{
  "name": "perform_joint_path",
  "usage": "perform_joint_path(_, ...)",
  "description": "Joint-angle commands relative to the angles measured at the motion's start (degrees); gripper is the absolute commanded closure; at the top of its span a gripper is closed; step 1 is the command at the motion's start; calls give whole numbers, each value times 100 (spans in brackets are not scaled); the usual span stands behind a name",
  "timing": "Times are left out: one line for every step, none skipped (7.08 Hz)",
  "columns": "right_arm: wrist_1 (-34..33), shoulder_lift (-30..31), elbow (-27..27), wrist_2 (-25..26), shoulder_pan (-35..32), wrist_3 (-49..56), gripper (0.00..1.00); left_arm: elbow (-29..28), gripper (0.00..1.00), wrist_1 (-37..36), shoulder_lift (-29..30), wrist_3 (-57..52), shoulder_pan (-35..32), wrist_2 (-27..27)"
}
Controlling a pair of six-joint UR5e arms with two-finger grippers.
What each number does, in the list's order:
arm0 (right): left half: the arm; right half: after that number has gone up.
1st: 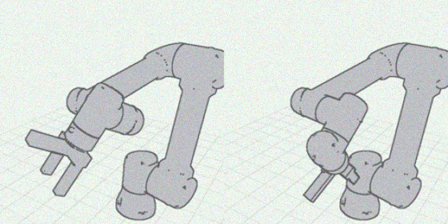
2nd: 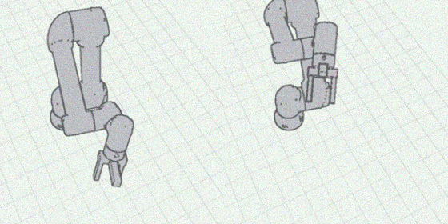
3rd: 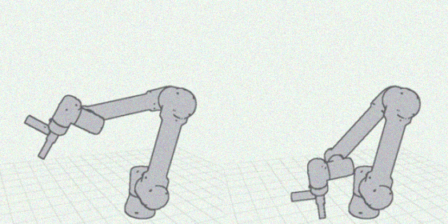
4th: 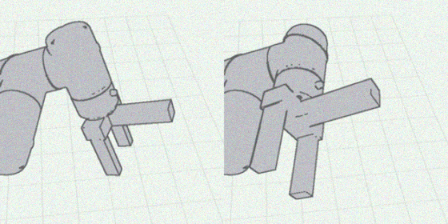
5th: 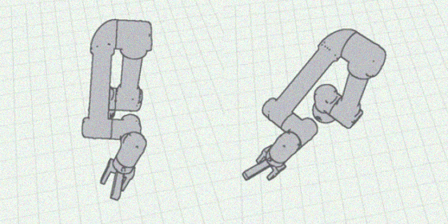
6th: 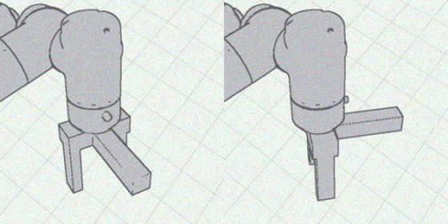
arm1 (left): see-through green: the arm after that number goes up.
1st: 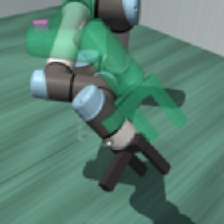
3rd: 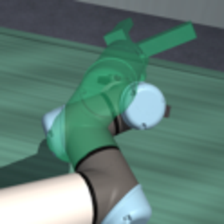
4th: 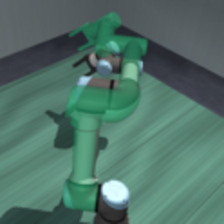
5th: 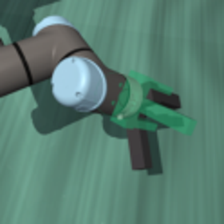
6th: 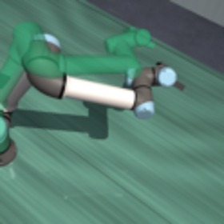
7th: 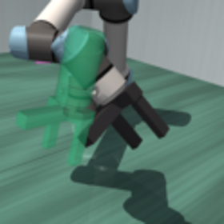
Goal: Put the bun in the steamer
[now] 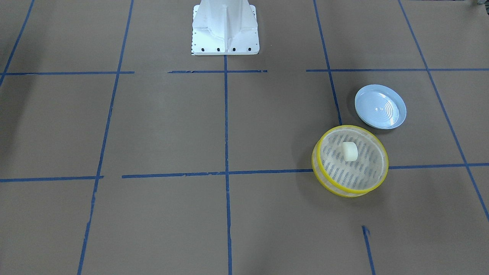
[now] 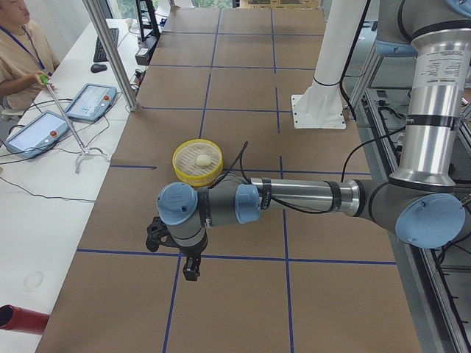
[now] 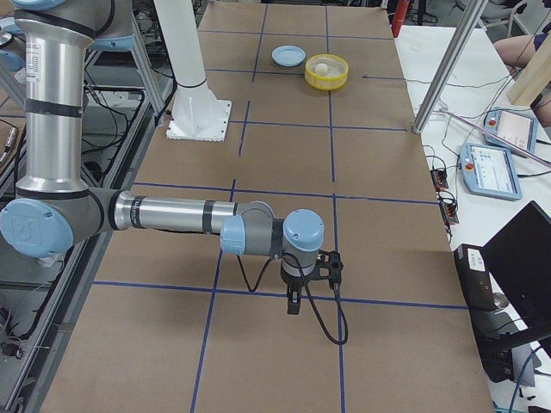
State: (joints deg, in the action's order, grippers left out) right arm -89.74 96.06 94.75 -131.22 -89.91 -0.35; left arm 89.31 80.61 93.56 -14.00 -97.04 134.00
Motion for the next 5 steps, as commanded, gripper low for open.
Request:
perform_joint_path(0, 0, 0, 0, 0, 0, 0, -80, 0, 69, 13, 2, 10, 3)
perform_joint_path(0, 0, 0, 0, 0, 0, 0, -359, 0, 87, 13, 37, 10, 3)
perform_joint_path(0, 0, 0, 0, 0, 0, 0, -379, 0, 69, 48, 81, 27, 3)
perform_joint_path(0, 0, 0, 0, 0, 0, 0, -405, 0, 69, 92, 264, 27, 3)
perform_joint_path(0, 0, 0, 0, 0, 0, 0, -406, 0, 61, 162, 275, 27, -5)
